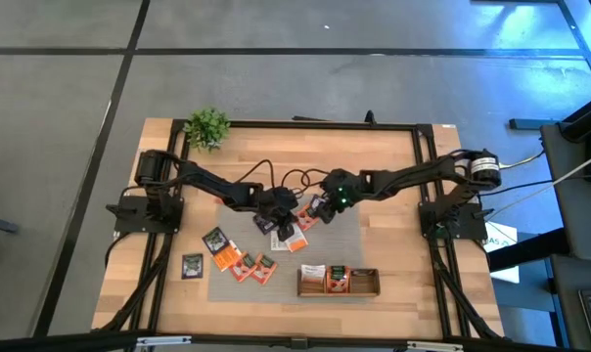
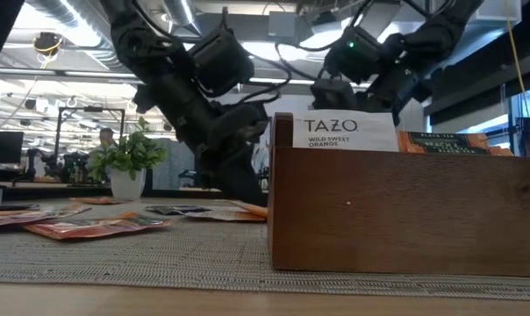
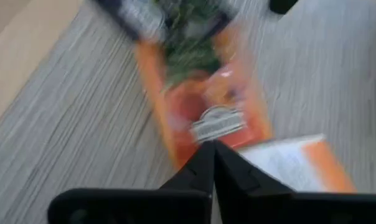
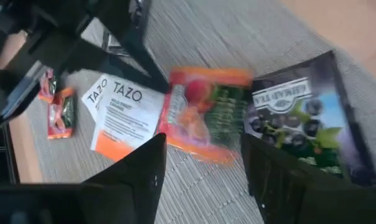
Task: Pick & Place Tea
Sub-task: Put the yellow tea bag into the middle compartment of the wooden organizer
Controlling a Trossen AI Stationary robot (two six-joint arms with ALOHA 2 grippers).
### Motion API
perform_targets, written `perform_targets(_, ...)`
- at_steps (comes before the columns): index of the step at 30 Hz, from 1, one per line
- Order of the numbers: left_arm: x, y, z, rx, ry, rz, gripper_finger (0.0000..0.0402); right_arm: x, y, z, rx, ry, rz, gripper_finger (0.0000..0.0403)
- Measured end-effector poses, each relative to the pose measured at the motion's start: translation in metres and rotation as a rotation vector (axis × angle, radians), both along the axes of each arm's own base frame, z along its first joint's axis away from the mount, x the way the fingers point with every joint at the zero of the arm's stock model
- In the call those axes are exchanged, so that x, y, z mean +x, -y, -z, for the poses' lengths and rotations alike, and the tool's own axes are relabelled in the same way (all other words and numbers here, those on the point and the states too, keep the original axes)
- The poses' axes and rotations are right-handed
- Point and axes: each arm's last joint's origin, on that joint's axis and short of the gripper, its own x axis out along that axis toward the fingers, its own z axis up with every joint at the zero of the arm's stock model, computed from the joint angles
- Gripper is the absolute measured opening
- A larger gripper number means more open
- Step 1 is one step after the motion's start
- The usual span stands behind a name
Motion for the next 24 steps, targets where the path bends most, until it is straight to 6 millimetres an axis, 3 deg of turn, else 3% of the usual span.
perform_targets(9, 0.002, 0.001, 0.003, -0.013, 0.004, -0.006, 0.0003, 0.004, -0.001, 0.018, 0.048, -0.041, -0.003, 0.0201)
perform_targets(16, 0.002, 0.001, 0.003, -0.01, 0.003, -0.009, 0.0003, 0.007, -0.001, 0.017, 0.092, -0.009, -0.012, 0.0196)
perform_targets(24, 0.002, 0.001, 0.004, -0.009, 0.002, -0.01, 0.0003, 0.007, -0.002, 0.017, 0.119, -0.013, -0.003, 0.013)
